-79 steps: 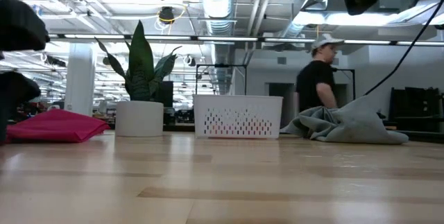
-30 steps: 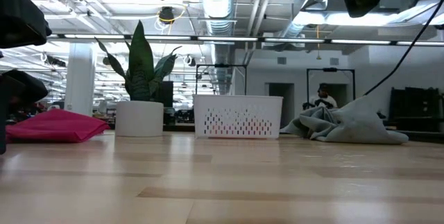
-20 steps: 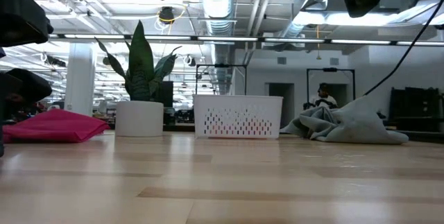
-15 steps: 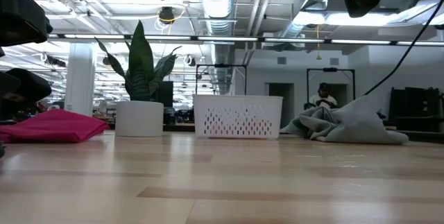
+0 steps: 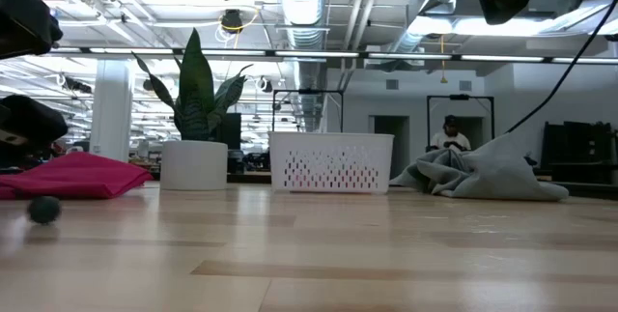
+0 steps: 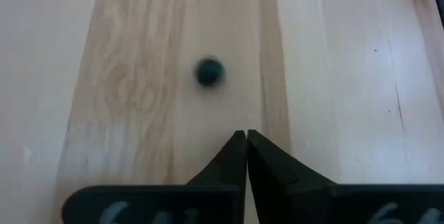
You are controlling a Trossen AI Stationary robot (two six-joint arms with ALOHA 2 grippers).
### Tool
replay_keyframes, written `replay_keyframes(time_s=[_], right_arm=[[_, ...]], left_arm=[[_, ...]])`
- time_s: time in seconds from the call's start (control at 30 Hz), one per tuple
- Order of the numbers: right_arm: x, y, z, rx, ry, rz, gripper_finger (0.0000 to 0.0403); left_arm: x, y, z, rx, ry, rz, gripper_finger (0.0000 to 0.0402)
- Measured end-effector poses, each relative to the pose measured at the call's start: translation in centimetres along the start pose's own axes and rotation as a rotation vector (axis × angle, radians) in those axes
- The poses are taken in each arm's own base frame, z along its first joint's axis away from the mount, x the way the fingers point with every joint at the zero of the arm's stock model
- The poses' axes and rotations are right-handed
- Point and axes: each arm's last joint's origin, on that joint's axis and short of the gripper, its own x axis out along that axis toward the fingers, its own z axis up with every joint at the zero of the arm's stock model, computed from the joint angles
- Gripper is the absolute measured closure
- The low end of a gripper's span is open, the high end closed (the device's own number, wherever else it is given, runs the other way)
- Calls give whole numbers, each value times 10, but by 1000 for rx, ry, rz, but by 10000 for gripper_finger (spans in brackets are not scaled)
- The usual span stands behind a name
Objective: Pick and placing Produce into tupperware
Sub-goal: Put the blueberry into the white bin
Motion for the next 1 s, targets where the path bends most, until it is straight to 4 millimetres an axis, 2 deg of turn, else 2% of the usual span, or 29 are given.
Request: replay_keyframes(time_s=[0.43,0.57,0.83,1.0], right_arm=[[1,0,-1,6,3,-1,148],[4,1,-4,1,16,-3,148],[10,2,-7,2,12,-12,148],[10,2,-7,-2,12,-11,148]], left_arm=[[1,2,3,-4,-36,26,394],[3,7,8,-22,-44,43,360],[6,15,18,-55,-55,51,260],[7,17,20,-64,-60,59,230]])
